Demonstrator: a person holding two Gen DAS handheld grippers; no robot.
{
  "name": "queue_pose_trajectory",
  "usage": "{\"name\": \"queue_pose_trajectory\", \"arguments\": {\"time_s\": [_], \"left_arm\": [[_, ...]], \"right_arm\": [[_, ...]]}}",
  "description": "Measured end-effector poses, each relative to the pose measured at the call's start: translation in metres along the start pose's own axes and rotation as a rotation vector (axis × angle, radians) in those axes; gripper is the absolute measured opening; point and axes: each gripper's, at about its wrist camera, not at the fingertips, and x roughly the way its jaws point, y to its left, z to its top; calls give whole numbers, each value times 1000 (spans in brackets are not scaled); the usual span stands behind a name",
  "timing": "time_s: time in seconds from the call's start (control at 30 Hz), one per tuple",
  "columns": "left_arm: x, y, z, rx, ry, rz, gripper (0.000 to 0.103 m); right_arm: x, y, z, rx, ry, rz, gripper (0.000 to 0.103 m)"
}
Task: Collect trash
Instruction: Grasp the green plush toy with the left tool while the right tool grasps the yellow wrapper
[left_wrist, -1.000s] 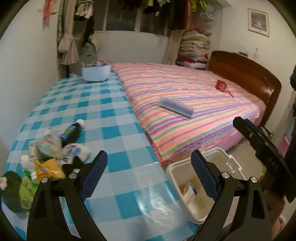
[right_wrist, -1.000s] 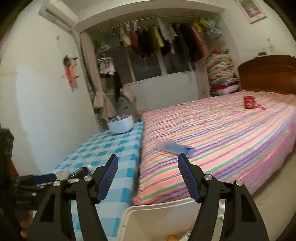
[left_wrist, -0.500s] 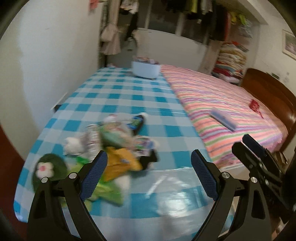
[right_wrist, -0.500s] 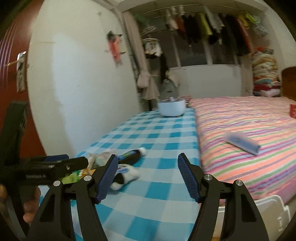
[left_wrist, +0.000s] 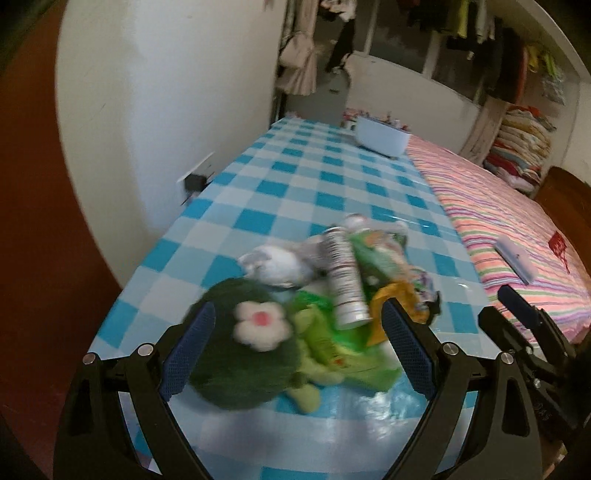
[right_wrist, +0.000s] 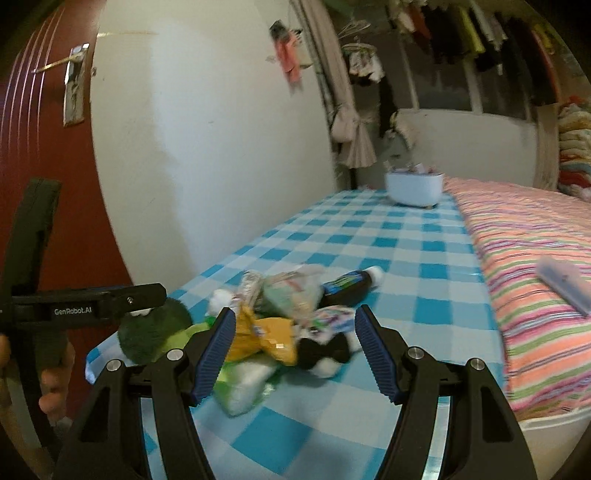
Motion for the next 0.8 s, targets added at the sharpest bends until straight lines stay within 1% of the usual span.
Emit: {"name": "queue_pose_trajectory", "arguments": {"time_s": [0.07, 0.17, 0.33, 0.43, 0.53, 0.6, 0.8], "left_arm": [[0, 12, -2, -14, 14, -1, 90], [0, 20, -4, -5, 38, -27, 90], [8, 27, -10, 33, 77, -20, 90], [15, 27, -13, 52, 107, -29, 90], [22, 25, -16, 68, 129, -32, 90], [29, 24, -18, 81, 146, -21, 90], [36, 23, -17, 82, 140, 17, 90]], "right_arm": [[14, 10, -1, -25, 32, 22, 65], [33, 23, -3, -65, 86, 44, 65], [58, 38, -4, -151, 146, 36, 65], [67, 40, -5, -176, 172, 23, 65], [75, 41, -7, -179, 200, 30, 65], [78, 43, -7, -194, 210, 27, 65], [88, 45, -9, -223, 247, 18, 65]]}}
